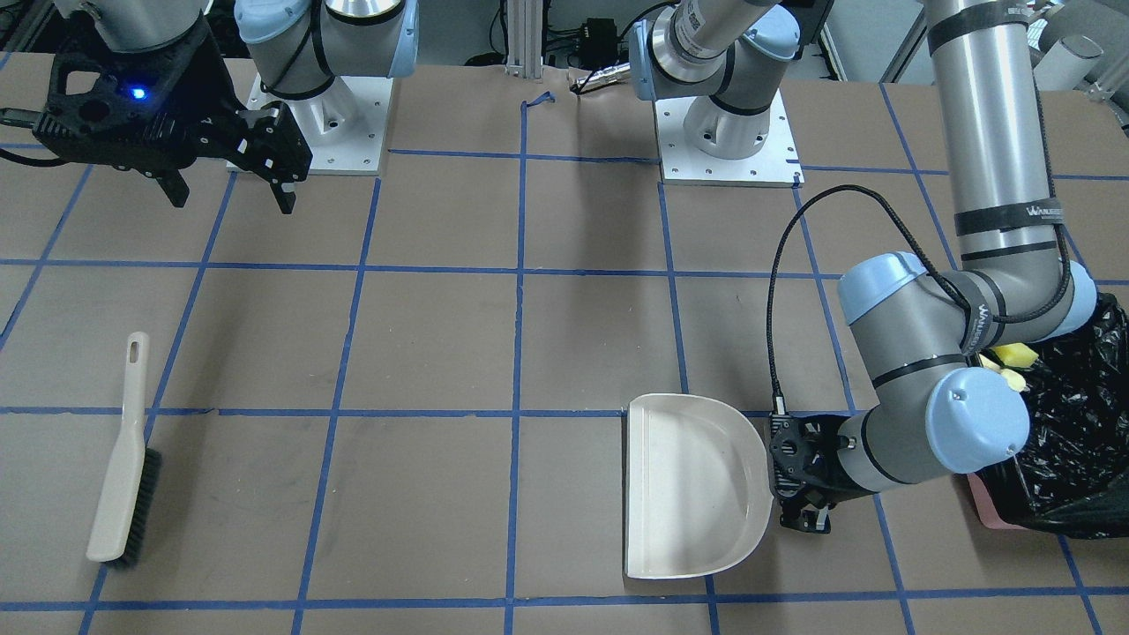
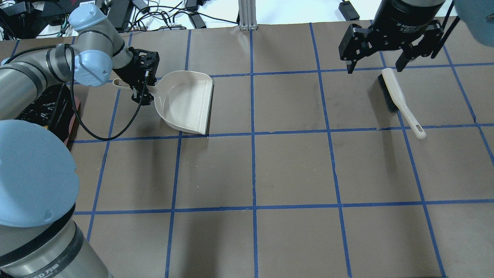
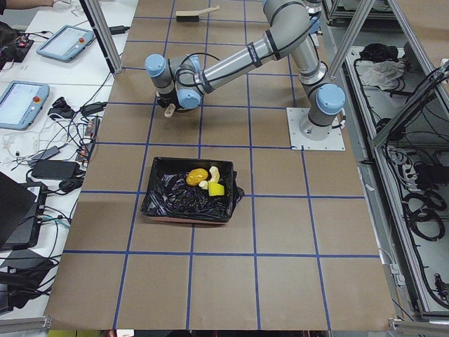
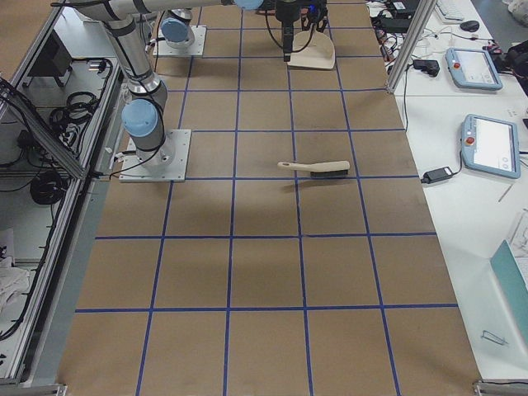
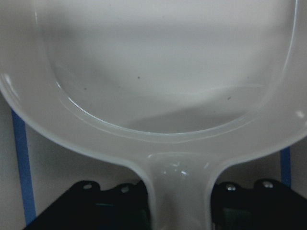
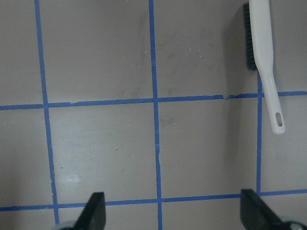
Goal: Sweep and dump trash into bin
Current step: 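Bring the empty white dustpan back from the bin and lower it onto the table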
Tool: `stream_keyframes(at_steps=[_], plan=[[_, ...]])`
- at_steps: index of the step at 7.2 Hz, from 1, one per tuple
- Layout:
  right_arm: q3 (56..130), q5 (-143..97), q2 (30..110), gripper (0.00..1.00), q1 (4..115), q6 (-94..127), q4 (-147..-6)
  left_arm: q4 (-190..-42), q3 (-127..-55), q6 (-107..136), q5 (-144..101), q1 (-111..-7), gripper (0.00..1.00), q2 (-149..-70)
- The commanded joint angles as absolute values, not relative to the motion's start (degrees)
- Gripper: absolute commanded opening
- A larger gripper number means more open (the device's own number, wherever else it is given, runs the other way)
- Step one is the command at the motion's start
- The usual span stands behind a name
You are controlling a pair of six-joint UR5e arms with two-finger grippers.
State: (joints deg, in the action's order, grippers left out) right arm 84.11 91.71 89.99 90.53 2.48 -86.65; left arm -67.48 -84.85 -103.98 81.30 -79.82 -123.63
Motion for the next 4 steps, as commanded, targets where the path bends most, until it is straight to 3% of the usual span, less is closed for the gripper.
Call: stream_keyframes(at_steps=[1,4], plan=[[84.11,91.76,89.91,1.0,90.53,2.64,-86.75,-67.41,-84.73,-103.54,81.3,-79.8,0.8,-124.01],[84.11,90.8,89.83,1.0,90.53,2.64,-87.01,-67.5,-84.73,-101.87,81.3,-79.89,0.89,-122.53]])
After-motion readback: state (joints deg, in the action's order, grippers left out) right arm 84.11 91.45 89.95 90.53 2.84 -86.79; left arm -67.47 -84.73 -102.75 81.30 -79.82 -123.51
